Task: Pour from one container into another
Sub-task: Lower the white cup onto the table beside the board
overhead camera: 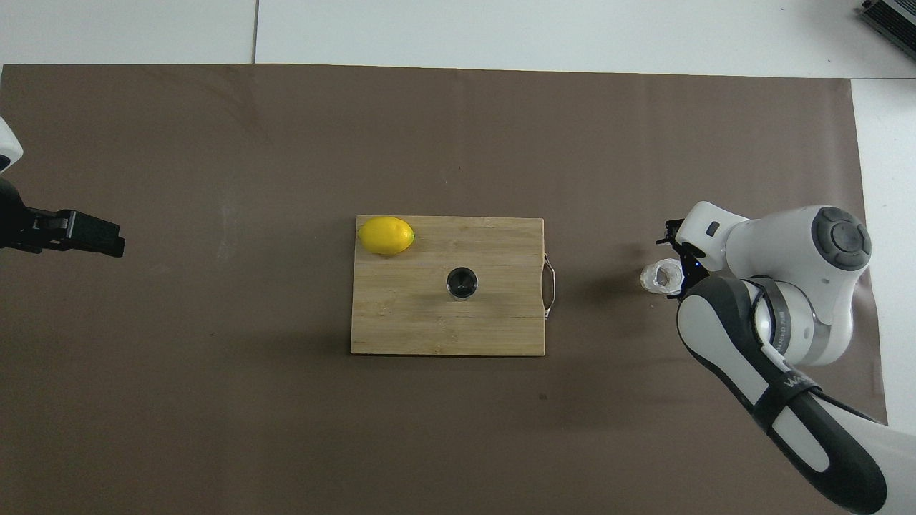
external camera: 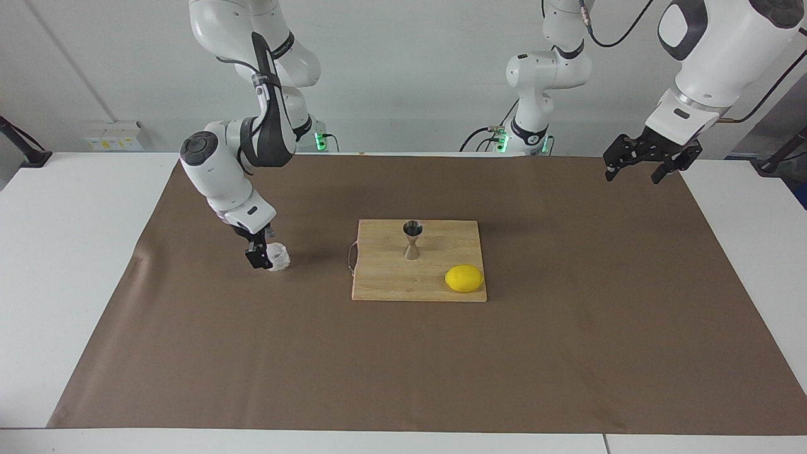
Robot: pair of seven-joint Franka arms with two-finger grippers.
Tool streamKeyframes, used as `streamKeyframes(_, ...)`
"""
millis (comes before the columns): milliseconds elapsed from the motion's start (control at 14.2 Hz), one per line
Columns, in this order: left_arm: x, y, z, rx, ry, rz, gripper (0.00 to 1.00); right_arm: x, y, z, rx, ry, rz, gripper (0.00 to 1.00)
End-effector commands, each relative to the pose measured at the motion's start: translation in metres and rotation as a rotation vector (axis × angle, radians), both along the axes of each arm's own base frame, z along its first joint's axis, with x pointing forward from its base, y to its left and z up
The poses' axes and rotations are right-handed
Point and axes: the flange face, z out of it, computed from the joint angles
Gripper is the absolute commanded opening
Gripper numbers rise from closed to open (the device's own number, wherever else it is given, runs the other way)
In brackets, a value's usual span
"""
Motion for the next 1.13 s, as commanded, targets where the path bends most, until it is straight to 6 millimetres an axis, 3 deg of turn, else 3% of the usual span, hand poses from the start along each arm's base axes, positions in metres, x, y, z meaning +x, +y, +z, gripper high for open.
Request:
streamKeyframes(0, 0.006, 0.005, 0.001, 0.007, -0.014, 0.017, 1.00, -0.011, 0.000, 0.040, -0.001, -0.011, -0.104, 1.00)
streamKeyframes(70, 0.019, 0.014, -0.022, 0.017, 0.016, 0.026, 1.00, -0.011, 0.001, 0.047, -0.001, -0.018, -0.143, 1.00)
streamKeyframes(141, 0.025, 0.016, -0.023, 0.050, -0.010, 0.025, 1.00, -0.011, 0.003, 0.057, 0.000, -0.026, -0.198, 1.00)
streamKeyframes(281, 0.018, 0.021, -0.012, 0.051, -0.028, 0.023, 1.00, -0.006, 0.009, 0.077, -0.048, -0.015, -0.333, 1.00)
streamKeyframes(422, 0.016, 0.015, -0.008, 0.051, -0.029, 0.015, 1.00, -0.005, 0.036, 0.096, -0.113, -0.019, -0.484, 1.00)
streamKeyframes(633, 0.013, 0.016, 0.003, 0.043, -0.046, 0.013, 1.00, -0.004, 0.053, 0.104, -0.133, -0.028, -0.714, 1.00)
streamKeyframes(1055, 0.009, 0.005, 0.019, 0.044, -0.068, 0.003, 1.00, 0.004, 0.050, 0.135, -0.089, -0.048, -1.228, 1.00)
